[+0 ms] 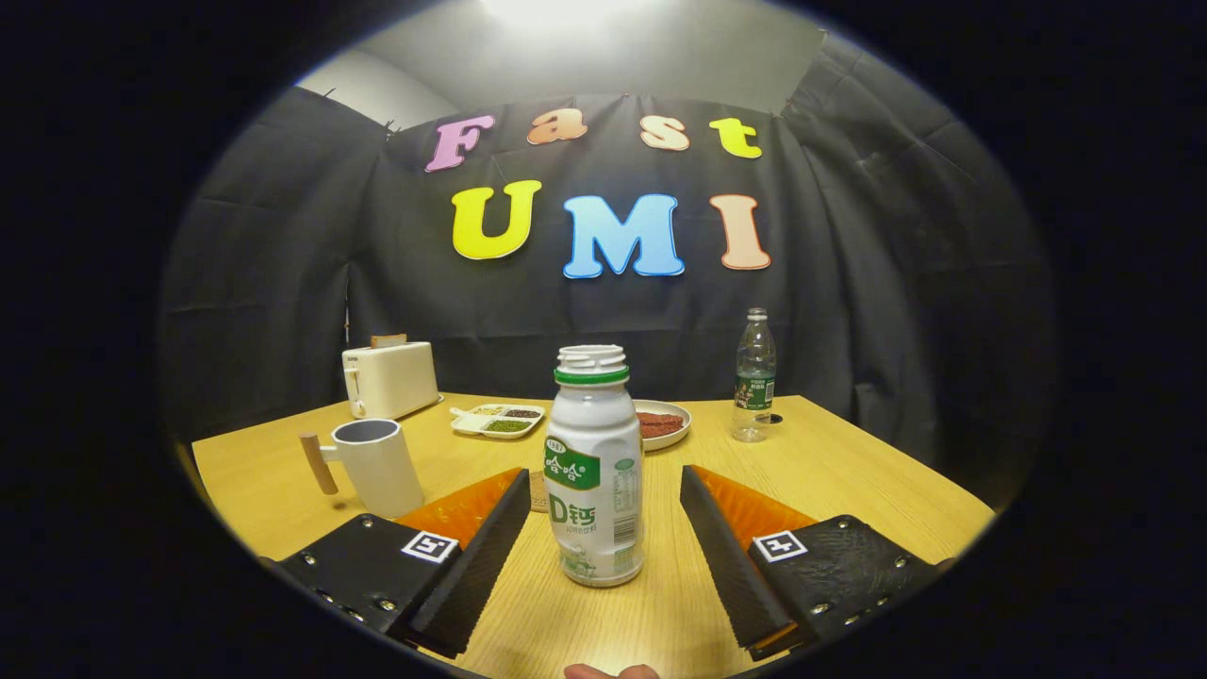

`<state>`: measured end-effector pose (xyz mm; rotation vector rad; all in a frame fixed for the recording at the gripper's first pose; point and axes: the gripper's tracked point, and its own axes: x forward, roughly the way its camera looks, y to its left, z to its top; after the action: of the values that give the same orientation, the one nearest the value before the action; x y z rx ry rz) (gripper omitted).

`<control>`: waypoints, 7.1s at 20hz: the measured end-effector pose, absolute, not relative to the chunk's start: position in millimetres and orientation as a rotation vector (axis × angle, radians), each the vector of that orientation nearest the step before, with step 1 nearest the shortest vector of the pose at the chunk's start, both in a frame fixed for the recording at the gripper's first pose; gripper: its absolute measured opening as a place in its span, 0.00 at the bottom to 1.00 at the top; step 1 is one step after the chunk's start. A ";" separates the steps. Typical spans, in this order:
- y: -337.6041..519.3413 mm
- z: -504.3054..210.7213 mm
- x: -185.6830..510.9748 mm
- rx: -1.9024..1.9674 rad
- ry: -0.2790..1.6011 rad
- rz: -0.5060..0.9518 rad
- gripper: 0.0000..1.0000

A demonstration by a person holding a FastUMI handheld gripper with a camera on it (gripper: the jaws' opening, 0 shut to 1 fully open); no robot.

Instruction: Take the bottle from table, then pour the juice into the cup, finally place the bottle on the coaster

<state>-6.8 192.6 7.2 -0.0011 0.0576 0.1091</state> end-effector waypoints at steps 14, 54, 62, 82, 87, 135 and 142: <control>200.3 -4.0 34.7 0.009 0.071 0.035 0.79; 313.1 5.4 66.0 -0.954 0.100 0.310 0.71; 318.7 9.8 69.4 -1.136 0.045 0.301 0.71; 321.9 32.6 73.9 -1.487 -0.075 0.236 0.70; 321.0 43.1 75.5 -1.575 -0.101 0.217 0.70; 332.6 72.7 70.6 -1.897 -0.183 0.159 0.70; 336.5 71.3 68.3 -1.942 -0.195 0.156 0.70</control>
<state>68.3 336.5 71.3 -1.9420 -0.1947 0.1559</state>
